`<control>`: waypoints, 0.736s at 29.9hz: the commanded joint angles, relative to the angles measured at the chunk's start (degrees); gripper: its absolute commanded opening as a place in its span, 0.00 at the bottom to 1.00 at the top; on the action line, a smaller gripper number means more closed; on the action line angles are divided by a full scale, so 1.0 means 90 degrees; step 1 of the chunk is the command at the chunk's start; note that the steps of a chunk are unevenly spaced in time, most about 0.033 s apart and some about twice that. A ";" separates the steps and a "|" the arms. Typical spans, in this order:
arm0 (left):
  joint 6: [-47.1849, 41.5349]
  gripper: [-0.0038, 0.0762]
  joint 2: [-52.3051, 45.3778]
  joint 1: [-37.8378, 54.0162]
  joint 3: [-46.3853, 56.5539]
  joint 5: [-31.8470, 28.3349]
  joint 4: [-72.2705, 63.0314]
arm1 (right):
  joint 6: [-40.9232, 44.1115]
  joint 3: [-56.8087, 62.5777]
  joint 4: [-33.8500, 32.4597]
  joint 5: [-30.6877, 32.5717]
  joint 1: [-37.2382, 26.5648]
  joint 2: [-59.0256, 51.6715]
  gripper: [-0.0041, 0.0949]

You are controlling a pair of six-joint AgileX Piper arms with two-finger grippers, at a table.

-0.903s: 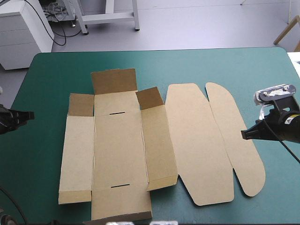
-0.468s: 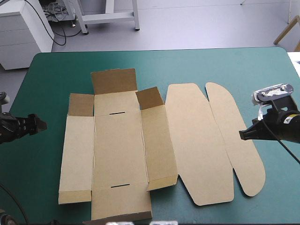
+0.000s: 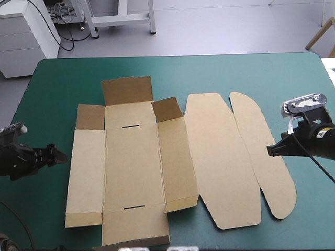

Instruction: Fold the box

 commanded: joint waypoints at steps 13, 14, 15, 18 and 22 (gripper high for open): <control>0.0966 0.97 -0.0129 -0.0009 0.1902 -0.0237 -0.1110 | -0.0065 -0.0135 0.0107 -0.0256 -0.0030 -0.0073 0.02; 0.0966 0.97 -0.0129 -0.0009 0.1962 -0.0269 -0.1110 | -0.0065 -0.0135 0.0107 -0.0256 -0.0030 -0.0073 0.02; 0.1014 0.97 -0.0129 -0.0009 0.2013 -0.0310 -0.1125 | -0.0065 -0.0135 0.0117 -0.0256 -0.0030 -0.0073 0.02; 0.1195 0.97 -0.0129 -0.0009 0.2146 -0.0354 -0.1299 | -0.0065 -0.0135 0.0128 -0.0256 -0.0030 -0.0073 0.02; 0.1517 0.97 -0.0129 -0.0020 0.2222 -0.0336 -0.1737 | -0.0076 -0.0135 0.0193 -0.0246 -0.0030 -0.0073 0.02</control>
